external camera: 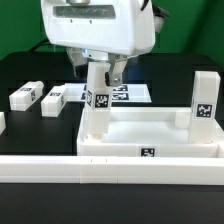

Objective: Assemble desk

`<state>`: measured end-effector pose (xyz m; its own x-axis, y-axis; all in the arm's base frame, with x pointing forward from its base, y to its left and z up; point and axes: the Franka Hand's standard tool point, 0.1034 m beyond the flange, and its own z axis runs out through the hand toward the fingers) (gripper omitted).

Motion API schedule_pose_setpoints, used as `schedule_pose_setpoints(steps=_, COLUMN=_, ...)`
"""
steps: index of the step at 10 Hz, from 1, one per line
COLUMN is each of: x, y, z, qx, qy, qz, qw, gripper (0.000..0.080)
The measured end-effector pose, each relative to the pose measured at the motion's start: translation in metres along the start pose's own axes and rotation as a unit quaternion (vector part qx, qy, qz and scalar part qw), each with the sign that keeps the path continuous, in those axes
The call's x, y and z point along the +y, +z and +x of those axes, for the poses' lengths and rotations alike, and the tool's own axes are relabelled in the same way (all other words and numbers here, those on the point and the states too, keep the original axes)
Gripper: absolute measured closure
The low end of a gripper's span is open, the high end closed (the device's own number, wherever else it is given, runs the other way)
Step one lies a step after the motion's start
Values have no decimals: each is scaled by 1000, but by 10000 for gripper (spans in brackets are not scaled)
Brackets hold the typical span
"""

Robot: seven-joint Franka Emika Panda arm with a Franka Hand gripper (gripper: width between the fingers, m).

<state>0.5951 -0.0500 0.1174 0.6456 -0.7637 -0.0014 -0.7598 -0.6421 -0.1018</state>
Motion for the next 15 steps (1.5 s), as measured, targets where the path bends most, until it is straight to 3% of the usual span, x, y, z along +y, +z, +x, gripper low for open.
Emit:
schedule_pose_setpoints(steps=2, x=0, y=0, z=0, qx=0, qy=-77, qz=0, qw=997, gripper=153)
schedule_pose_setpoints(steps=6, x=-4, y=1, z=-5, qx=6, qy=-281, qz=-21, qw=959, gripper=151)
schedule_pose_setpoints(steps=11, x=-2, y=3, z=-3, qx=1, qy=-491, qz=-28, qw=871, gripper=151)
schedule_pose_setpoints(steps=12, x=0, y=4, z=-1, qx=0, qy=-537, qz=-33, qw=843, gripper=151)
schedule_pose_setpoints(steps=13, x=1, y=4, z=-1, qx=-1, qy=-539, qz=-33, qw=842, gripper=237)
schedule_pose_setpoints(steps=14, x=0, y=4, z=-1, qx=-1, qy=-539, qz=-33, qw=842, gripper=237)
schedule_pose_setpoints(steps=15, x=0, y=4, z=-1, qx=-1, qy=-539, qz=-33, qw=842, gripper=373)
